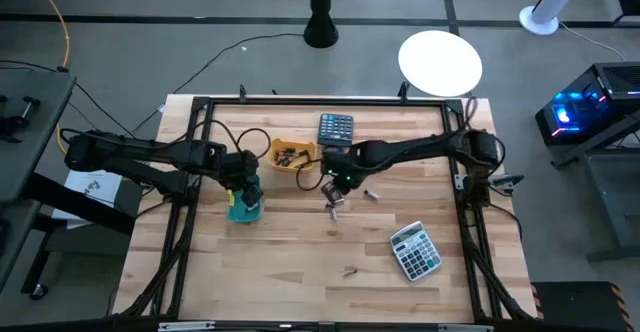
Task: Sort batteries
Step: Put the silver battery into the green bin
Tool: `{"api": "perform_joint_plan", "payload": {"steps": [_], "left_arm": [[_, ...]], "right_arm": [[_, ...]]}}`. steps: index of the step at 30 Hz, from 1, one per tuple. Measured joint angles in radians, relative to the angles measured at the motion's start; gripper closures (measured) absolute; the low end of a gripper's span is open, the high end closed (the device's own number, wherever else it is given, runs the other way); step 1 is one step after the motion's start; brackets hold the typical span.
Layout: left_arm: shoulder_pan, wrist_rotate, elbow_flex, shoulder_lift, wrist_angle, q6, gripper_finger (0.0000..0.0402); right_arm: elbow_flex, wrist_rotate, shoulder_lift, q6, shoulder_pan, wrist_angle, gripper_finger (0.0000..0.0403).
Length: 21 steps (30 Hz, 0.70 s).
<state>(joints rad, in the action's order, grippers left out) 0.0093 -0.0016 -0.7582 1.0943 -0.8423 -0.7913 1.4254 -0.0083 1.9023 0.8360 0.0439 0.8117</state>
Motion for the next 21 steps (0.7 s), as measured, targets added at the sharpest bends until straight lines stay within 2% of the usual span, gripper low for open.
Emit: {"api": "perform_joint_plan", "payload": {"steps": [5,10,17,19,21], "left_arm": [[0.0,0.005,0.0,0.0,0.019,0.02,0.0147],[0.0,0.018,0.0,0.0,0.063,0.046,0.0147],[0.0,0.018,0.0,-0.007,0.091,0.105,0.0147],[0.005,0.019,0.0,-0.017,0.112,0.131,0.0147],[0.014,0.018,-0.01,-0.035,0.128,0.155,0.0147]], "right_arm": [[0.0,0.063,0.066,0.233,0.0,-0.012,0.0278],[0.0,0.068,0.116,0.339,0.0,-0.072,0.0252],[0.006,0.082,0.199,0.393,-0.003,-0.081,0.025],[0.005,0.113,0.203,0.368,-0.008,-0.082,0.0263],[0.005,0.151,0.204,0.368,-0.009,-0.067,0.0297]]}}
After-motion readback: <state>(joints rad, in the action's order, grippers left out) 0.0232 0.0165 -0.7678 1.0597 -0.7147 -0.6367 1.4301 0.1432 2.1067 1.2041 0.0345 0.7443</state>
